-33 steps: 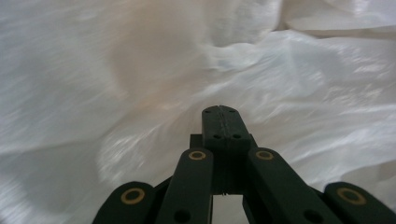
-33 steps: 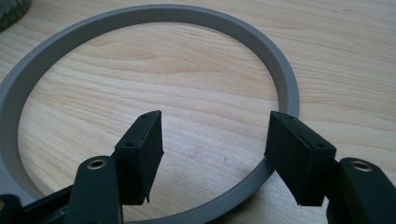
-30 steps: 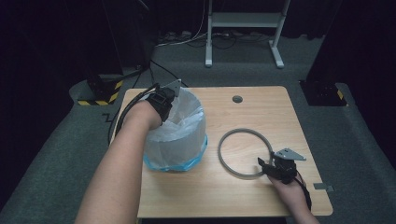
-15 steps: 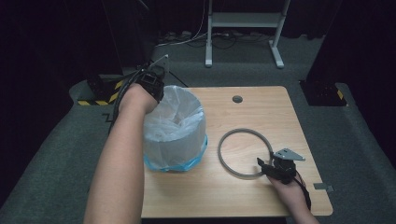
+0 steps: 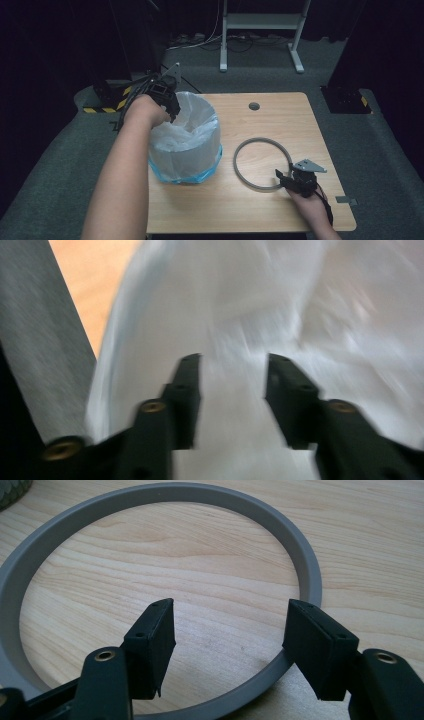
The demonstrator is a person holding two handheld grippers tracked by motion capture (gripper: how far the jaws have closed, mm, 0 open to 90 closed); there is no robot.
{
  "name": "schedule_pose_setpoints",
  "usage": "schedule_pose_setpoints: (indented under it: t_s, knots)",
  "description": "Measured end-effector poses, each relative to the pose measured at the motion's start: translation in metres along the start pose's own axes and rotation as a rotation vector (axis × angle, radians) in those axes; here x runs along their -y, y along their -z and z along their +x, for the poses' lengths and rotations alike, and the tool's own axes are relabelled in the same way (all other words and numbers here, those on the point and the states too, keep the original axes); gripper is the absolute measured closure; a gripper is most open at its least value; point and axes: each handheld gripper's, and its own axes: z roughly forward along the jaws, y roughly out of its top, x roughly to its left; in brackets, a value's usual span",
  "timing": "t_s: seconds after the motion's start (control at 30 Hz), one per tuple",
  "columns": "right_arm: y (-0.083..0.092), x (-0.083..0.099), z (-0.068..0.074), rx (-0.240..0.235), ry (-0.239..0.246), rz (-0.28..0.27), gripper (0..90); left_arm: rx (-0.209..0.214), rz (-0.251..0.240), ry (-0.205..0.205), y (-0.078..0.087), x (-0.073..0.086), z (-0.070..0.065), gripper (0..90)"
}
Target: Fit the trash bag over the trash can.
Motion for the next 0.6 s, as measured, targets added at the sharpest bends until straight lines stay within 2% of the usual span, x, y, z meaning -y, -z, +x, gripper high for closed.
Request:
schedule_pose_setpoints:
  t_s: [0.07,0.17,0.23,0.3,0.37,0.43,0.5,0.6]
  knots:
    - [0.000,0.000,0.001,-0.001,0.003,0.001,36.7,0.012,0.008,0.021,0.015,0.012,0.000,45.7]
    - [0.000,0.001,0.001,-0.001,0.003,0.002,36.7,0.060,0.019,0.007,0.031,0.032,-0.005,48.3]
    - [0.000,0.001,0.002,-0.003,0.002,0.001,36.7,0.084,0.059,-0.011,0.032,0.043,-0.009,52.2]
    - [0.000,0.000,0.002,-0.001,0.007,0.003,36.7,0.100,0.080,-0.033,0.028,0.048,-0.013,51.3]
    - [0.001,0.000,0.002,0.001,0.004,-0.001,36.7,0.091,0.096,-0.058,0.023,0.050,-0.017,51.8]
    - [0.001,0.000,0.002,0.002,0.003,-0.002,36.7,0.075,0.097,-0.069,0.016,0.049,-0.020,60.0]
    - [0.001,0.000,0.001,0.004,0.004,-0.003,36.7,0.064,0.104,-0.086,0.007,0.046,-0.021,75.9]
    - [0.001,0.000,0.001,0.006,0.003,-0.003,36.7,0.054,0.132,-0.112,-0.010,0.041,-0.024,86.7]
